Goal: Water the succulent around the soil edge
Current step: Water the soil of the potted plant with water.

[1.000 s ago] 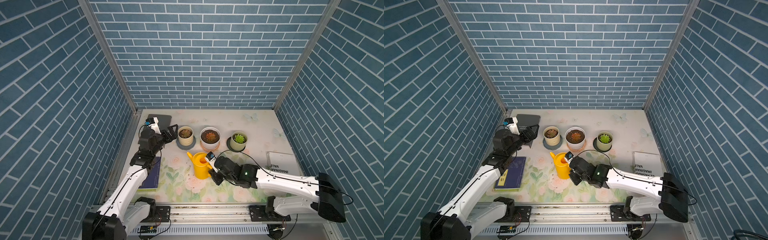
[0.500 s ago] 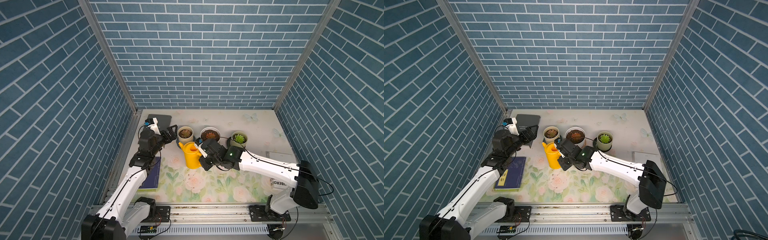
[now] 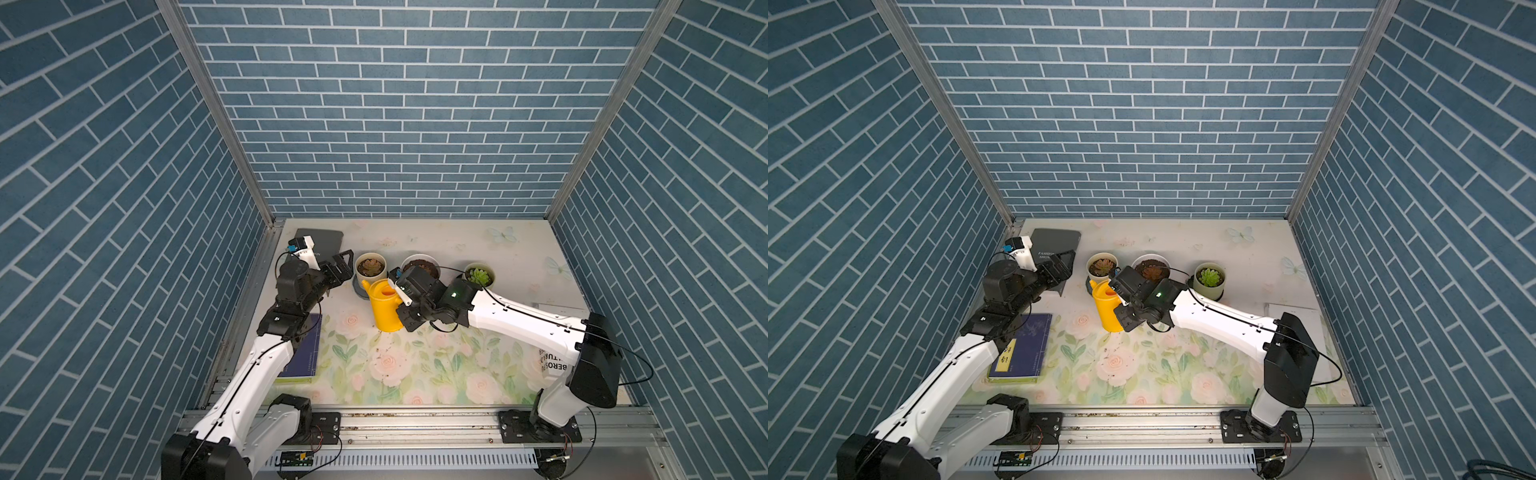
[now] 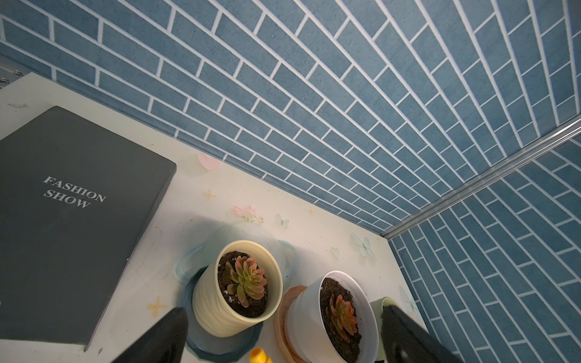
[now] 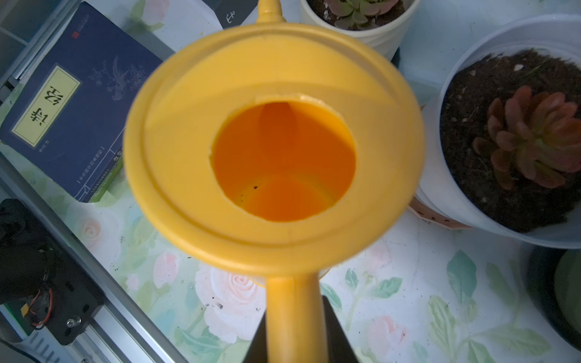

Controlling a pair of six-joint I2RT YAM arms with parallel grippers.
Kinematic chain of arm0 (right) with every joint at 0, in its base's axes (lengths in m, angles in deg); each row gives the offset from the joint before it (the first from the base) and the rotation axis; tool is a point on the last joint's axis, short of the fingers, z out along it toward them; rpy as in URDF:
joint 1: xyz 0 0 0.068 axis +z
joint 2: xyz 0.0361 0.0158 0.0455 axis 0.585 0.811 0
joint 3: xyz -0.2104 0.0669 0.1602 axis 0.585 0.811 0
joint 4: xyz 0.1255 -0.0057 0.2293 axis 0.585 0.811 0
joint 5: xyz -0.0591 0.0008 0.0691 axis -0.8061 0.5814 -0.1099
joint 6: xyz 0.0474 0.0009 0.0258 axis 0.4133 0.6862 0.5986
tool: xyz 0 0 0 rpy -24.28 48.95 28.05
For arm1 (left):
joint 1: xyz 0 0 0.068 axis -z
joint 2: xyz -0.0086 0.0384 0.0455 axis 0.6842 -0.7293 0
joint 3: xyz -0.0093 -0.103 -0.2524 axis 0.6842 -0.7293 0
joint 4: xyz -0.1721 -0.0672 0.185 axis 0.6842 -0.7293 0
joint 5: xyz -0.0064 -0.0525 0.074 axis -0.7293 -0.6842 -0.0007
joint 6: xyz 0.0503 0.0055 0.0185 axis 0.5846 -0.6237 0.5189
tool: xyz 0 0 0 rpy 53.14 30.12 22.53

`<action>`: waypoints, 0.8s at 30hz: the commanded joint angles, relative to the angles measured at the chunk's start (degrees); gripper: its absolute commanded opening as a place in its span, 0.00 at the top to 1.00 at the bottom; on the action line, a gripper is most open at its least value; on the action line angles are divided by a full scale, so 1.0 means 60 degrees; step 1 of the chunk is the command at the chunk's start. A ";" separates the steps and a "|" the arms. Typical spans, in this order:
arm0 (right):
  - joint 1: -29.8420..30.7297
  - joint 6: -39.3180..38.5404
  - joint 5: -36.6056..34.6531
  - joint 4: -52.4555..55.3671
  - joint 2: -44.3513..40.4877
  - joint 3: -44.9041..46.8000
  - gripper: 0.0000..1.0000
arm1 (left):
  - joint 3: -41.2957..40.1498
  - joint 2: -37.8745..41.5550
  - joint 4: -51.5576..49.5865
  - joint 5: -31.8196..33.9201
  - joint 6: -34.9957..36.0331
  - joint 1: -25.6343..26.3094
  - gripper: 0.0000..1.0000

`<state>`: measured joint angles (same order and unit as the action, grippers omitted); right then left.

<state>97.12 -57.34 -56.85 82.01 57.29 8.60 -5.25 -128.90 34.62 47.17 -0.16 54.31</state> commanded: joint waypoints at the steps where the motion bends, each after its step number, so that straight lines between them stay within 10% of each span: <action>1: -0.0057 0.0377 -0.0215 0.0173 0.0149 -0.0453 1.00 | 0.0155 0.0142 -0.0095 0.0099 0.0153 0.0048 0.00; 24: -0.0068 0.0716 -0.0922 0.0706 0.0282 -0.0520 1.00 | 0.0093 0.0151 -0.0006 0.0010 0.0109 0.0048 0.00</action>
<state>96.97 -55.46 -59.95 84.96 60.68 4.58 -5.25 -128.46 34.14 47.15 -0.19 54.31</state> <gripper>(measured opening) 0.206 0.998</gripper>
